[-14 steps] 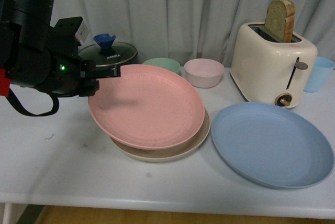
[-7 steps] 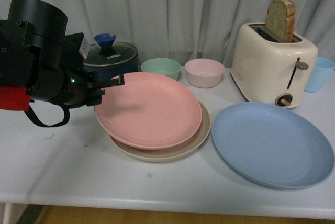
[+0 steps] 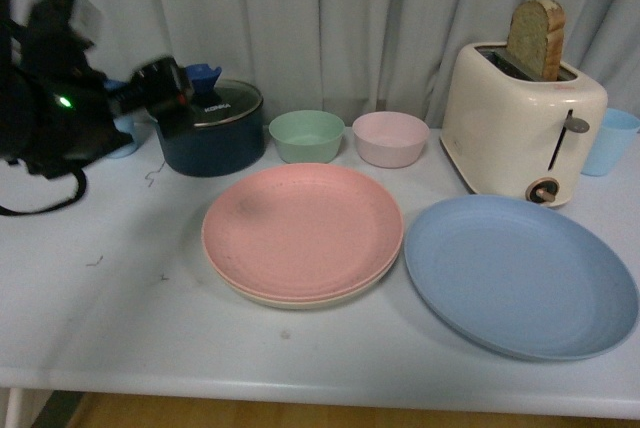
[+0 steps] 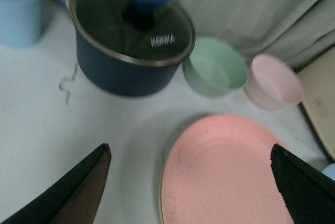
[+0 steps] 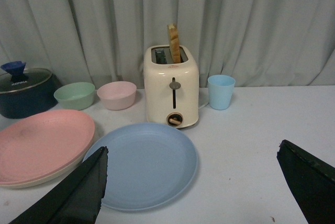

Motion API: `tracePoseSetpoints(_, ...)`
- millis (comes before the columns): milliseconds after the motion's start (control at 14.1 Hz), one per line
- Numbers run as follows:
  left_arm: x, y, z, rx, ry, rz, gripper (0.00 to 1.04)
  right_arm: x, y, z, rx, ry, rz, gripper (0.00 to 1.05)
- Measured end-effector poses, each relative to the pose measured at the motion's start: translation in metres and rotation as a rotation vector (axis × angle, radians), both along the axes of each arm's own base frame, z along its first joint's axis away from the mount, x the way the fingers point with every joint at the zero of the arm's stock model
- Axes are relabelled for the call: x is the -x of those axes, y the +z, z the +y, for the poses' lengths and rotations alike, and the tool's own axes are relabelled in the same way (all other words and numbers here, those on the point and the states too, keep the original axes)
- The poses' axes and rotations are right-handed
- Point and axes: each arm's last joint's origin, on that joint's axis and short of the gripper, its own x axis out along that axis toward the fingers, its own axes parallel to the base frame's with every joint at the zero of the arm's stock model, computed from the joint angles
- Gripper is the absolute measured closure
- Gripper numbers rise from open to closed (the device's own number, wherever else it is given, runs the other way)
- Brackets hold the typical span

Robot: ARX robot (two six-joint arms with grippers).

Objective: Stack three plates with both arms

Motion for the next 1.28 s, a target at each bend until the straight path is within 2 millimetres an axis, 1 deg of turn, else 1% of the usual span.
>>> tracePoseSetpoints(71,0.016,0.025,0.011,-0.002,0.019,-0.109,0.05,0.0,0.0,0.0,0.0,0.0,0.0,0.06)
tracePoseSetpoints(142,0.033,0.04,0.019,-0.003,0.033,-0.162,0.08,0.0,0.0,0.0,0.0,0.0,0.0,0.06)
tracePoseSetpoints(213,0.053,0.049,0.029,-0.087,0.086,-0.304,0.13,0.0,0.0,0.0,0.0,0.0,0.0,0.06)
tracePoseSetpoints(284,0.081,0.052,0.036,-0.184,0.125,-0.383,0.26,0.0,0.0,0.0,0.0,0.0,0.0,0.06)
tracePoseSetpoints(355,0.114,0.055,0.038,-0.257,0.124,-0.419,0.38,0.0,0.0,0.0,0.0,0.0,0.0,0.06)
tracePoseSetpoints(426,0.137,0.059,0.038,-0.292,0.123,-0.473,0.53,0.0,0.0,0.0,0.0,0.0,0.0,0.06)
tracePoseSetpoints(497,0.147,0.054,0.038,-0.309,0.119,-0.474,0.66,0.0,0.0,0.0,0.0,0.0,0.0,0.06)
tracePoseSetpoints(569,0.158,0.041,0.038,-0.32,0.107,-0.433,0.78,0.0,0.0,0.0,0.0,0.0,0.0,0.06)
tracePoseSetpoints(640,0.171,0.031,0.038,-0.324,0.103,-0.411,0.93,0.0,0.0,0.0,0.0,0.0,0.0,0.06)
tracePoseSetpoints(711,0.179,0.032,0.038,-0.321,0.107,-0.433,1.03,0.0,0.0,0.0,0.0,0.0,0.0,0.06)
tracePoseSetpoints(782,0.189,0.033,0.038,-0.323,0.11,-0.454,1.03,0.0,0.0,0.0,0.0,0.0,0.0,0.06)
tracePoseSetpoints(924,0.203,0.023,0.038,-0.325,0.105,-0.426,1.03,0.0,0.0,0.0,0.0,0.0,0.0,0.06)
tracePoseSetpoints(995,0.21,0.021,0.038,-0.325,0.105,-0.427,1.03,0.0,0.0,0.0,0.0,0.0,0.0,0.06)
tracePoseSetpoints(1137,0.221,0.02,0.038,-0.324,0.107,-0.439,1.03,0.0,0.0,0.0,0.0,0.0,0.0,0.06)
tracePoseSetpoints(1279,0.23,0.012,0.038,-0.324,0.11,-0.456,1.03,0.0,0.0,0.0,0.0,0.0,0.0,0.06)
